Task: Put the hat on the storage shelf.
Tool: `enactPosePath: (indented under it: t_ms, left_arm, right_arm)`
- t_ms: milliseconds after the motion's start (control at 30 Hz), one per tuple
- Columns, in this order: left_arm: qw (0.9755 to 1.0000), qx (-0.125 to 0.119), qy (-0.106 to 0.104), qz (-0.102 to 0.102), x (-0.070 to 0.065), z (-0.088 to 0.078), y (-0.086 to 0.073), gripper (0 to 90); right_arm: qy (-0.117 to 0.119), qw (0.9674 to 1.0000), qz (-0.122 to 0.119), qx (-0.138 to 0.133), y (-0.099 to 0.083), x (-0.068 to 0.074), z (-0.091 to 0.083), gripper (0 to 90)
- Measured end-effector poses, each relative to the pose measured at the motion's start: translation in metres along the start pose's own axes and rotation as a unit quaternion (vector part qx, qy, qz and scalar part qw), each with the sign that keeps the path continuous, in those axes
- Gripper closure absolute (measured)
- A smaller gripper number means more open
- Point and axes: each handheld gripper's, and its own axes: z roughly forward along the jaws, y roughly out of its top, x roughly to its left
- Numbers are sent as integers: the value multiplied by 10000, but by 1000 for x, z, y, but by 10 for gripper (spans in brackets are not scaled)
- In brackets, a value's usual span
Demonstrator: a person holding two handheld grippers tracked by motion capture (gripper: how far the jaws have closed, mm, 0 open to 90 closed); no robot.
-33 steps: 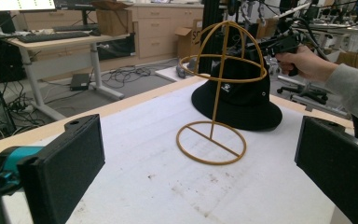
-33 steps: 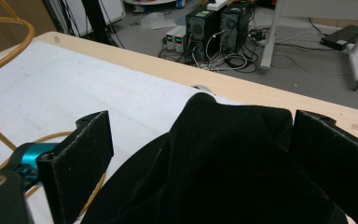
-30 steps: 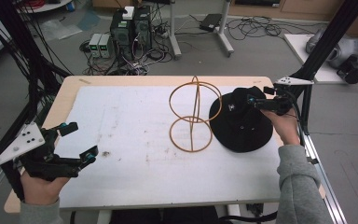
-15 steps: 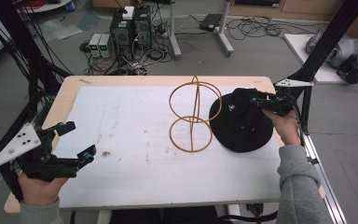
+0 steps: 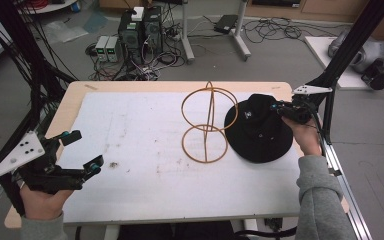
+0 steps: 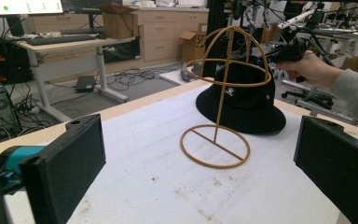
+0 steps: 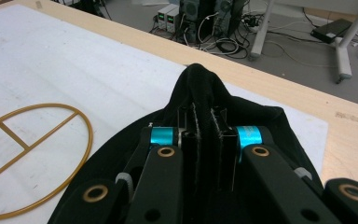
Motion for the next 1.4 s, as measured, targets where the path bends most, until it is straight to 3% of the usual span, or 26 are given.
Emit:
enactPosePath:
  t_ms: [400,767,1067,1400]
  left_arm:
    - [10000,26,-25,-13,0,1,0,23]
    - [10000,-16,-10,-3,0,-2,2,23]
    - [10000,-18,-68,-60,0,-1,2,23]
    - [9999,-54,-114,-81,0,-1,2,23]
  right_arm:
    - [-23,9998,20,-193,8,4,-15,854]
    - [-216,9989,-106,-402,37,16,-44,854]
    - [-365,9975,-90,-593,68,25,-77,854]
    - [-583,9946,-174,-841,99,37,-106,854]
